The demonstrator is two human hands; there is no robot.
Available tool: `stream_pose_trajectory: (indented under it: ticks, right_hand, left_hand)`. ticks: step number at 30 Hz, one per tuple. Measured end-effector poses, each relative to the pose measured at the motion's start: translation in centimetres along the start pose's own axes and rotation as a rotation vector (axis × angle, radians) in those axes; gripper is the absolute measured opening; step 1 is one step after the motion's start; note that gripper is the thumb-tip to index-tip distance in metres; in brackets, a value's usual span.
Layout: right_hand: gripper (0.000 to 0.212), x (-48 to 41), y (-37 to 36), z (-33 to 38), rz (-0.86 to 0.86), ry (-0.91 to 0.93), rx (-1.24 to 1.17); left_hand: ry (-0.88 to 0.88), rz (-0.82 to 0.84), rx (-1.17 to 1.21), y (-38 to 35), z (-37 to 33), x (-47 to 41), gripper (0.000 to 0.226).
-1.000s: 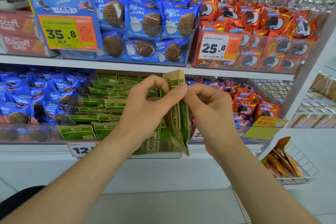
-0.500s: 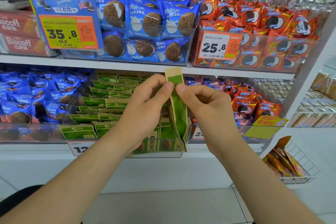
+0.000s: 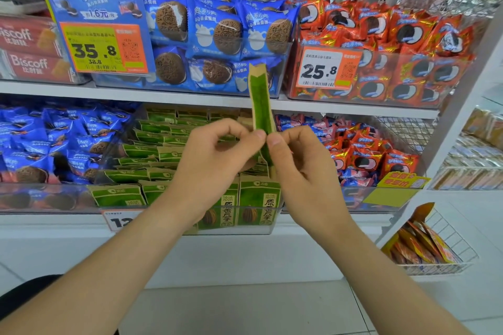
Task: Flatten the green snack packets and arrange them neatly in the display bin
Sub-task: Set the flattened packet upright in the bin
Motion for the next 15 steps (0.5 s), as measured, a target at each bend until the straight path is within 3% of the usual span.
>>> stream_pose_trajectory:
  ticks: [6, 15]
  right_hand:
    - [0.025, -0.2, 0.6, -0.2, -0.029, 0.048, 0.131]
    - [0.029, -0.2, 0.4, -1.0, -0.108, -0.116, -0.135]
  left_hand:
    - [-0.089, 0.073, -0.183, -0.5, 0.3, 0.6, 0.010]
    - [0.051, 0.124, 0.018, -0.9, 1.0, 0.5, 0.013]
Point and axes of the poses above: each hand's wrist, its own x-axis away from the middle knuckle, its own y-axis out of the back of the hand, z = x × y, the point moved 7 cm from there along -x, towards the middle knuckle, and after that the axes turned 10 degrees about -x, right-handed, at the moved point
